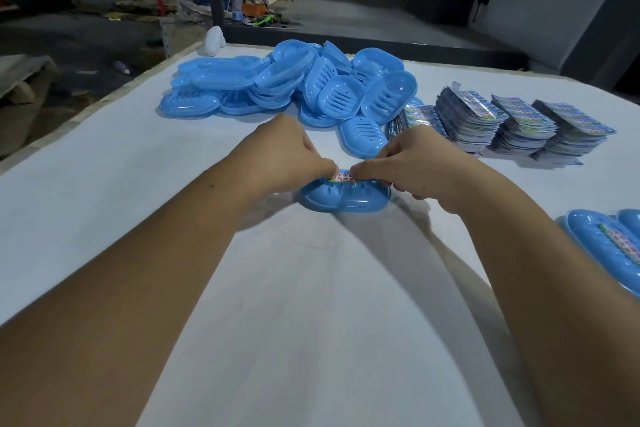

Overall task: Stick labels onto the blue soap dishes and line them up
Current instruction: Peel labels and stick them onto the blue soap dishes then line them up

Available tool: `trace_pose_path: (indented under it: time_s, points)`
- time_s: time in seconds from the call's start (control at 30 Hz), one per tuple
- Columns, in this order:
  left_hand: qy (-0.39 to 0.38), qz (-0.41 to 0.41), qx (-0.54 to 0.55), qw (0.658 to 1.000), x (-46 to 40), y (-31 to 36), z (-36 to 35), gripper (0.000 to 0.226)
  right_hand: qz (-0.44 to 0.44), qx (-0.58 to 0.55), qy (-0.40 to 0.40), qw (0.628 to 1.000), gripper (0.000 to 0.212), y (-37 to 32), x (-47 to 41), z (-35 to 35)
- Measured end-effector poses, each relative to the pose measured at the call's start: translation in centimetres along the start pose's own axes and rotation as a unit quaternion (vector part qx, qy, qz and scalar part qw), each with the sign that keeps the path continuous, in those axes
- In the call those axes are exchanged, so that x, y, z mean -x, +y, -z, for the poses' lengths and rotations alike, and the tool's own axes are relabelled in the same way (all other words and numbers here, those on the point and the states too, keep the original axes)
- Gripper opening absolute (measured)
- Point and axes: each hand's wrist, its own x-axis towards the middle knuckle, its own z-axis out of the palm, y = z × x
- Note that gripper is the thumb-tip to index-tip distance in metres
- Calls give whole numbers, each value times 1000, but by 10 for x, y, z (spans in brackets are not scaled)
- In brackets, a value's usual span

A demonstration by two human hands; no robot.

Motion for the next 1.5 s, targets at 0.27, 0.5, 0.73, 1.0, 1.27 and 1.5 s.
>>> trace_pose_path:
  time_s: [0.27, 0.5, 0.73, 1.0, 1.27, 1.5]
  points:
    - [0, -3, -32, 999, 3, 5, 0, 28, 14, 24, -2, 1000, 42, -3, 3, -1]
    - [11, -2, -60, 998, 8, 8, 2, 19, 32, 50, 20, 998, 49, -5, 4, -3]
    - [5, -7, -59, 998, 8, 7, 2, 20, 61, 102, 41, 992, 47, -6, 5, -5]
    - [29, -17, -102, 994, 4, 4, 3, 43, 77, 149, 60, 984, 48, -6, 6, -2]
    - [27, 2, -79, 997, -5, -4, 7, 27, 95, 75, 44, 992, 23, 2, 1, 6]
    - [88, -10, -120, 989, -7, -10, 4, 21, 179, 114, -77, 974, 86, -7, 16, -15]
